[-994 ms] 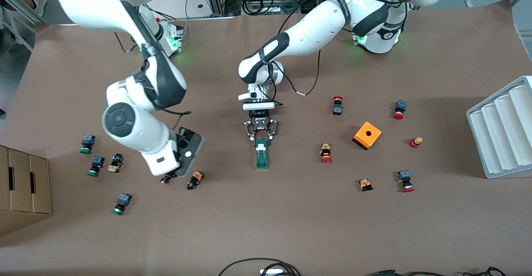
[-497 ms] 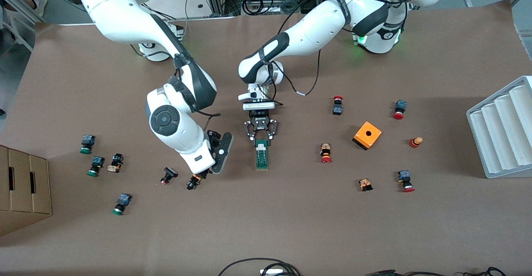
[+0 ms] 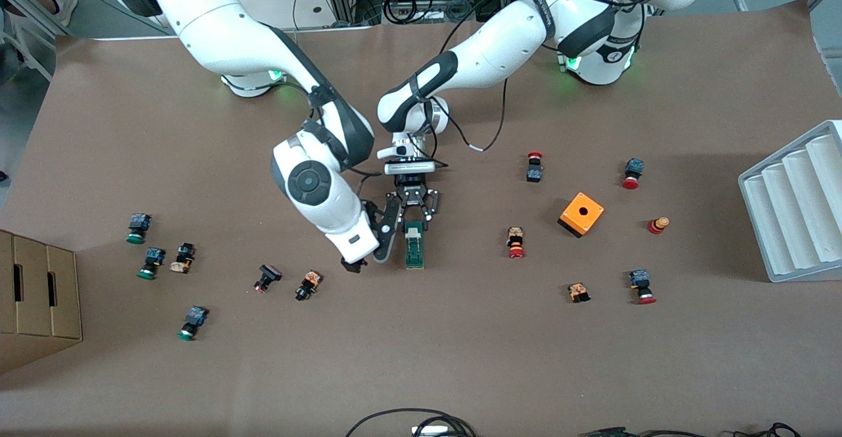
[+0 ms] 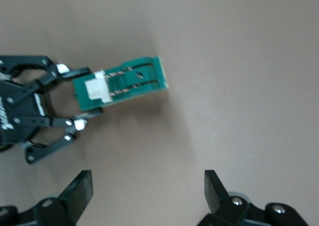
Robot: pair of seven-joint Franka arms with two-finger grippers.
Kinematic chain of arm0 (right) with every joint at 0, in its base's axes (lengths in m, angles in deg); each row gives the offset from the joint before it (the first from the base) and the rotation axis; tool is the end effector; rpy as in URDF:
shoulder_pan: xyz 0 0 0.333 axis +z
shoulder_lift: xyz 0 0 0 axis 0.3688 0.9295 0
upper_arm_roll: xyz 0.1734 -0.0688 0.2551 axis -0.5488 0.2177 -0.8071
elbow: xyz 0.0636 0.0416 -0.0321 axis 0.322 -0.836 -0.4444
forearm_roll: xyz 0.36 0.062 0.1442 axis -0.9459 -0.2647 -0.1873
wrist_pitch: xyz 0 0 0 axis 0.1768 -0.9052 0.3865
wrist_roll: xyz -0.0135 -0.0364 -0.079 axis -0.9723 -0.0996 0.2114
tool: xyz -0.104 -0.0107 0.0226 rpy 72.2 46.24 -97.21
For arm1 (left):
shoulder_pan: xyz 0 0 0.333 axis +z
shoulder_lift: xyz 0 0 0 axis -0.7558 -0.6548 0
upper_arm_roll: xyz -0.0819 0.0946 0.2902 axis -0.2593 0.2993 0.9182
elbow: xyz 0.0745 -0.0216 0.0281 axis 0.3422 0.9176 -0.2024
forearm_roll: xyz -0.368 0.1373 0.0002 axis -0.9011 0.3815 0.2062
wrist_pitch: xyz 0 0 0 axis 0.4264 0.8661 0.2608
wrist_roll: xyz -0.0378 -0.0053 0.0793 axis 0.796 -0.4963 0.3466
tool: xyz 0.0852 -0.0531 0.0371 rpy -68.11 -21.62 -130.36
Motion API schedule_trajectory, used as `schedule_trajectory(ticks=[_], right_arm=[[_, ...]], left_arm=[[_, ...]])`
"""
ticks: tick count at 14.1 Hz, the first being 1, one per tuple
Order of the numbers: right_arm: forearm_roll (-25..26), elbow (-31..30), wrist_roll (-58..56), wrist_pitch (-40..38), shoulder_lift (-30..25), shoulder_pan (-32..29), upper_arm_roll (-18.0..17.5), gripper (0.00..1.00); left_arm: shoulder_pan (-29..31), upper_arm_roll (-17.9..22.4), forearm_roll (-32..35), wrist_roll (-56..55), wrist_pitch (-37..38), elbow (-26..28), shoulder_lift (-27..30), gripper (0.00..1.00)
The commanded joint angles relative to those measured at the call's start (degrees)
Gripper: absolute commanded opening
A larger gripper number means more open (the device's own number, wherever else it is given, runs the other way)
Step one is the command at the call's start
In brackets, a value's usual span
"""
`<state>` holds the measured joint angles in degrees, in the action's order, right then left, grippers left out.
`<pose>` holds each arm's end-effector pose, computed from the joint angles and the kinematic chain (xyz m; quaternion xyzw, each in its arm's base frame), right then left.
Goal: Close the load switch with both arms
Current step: 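Reach the right gripper toward the white switch handle, then grasp the white handle with the right gripper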
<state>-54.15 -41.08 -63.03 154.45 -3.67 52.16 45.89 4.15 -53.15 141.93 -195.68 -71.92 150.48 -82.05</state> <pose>0.5803 0.3803 0.2967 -0.7953 -0.6039 -0.0358 0.0387 0.3445 -0.5637 0.0577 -0.8087 -0.0317 -0.5874 0.0049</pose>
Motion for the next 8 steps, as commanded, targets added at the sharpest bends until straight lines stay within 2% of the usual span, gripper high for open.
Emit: schedule_trajectory(ticks=[1, 5, 8], right_arm=[[0.47, -0.84, 0.81, 0.43, -0.35, 0.51, 0.48, 1.0], [0.47, -1.19, 0.99, 1.56, 0.27, 2.09, 0.57, 1.0], [0.47, -1.27, 1.16, 5.25, 2.02, 2.97, 0.57, 1.0]], left_arm=[[-1.11, 0.61, 0.61, -1.12, 1.23, -1.13, -0.78, 0.61], [-1.11, 0.61, 0.61, -1.12, 1.23, -1.13, -0.78, 0.61], [-1.11, 0.61, 0.61, -1.12, 1.23, -1.13, -0.78, 0.61]])
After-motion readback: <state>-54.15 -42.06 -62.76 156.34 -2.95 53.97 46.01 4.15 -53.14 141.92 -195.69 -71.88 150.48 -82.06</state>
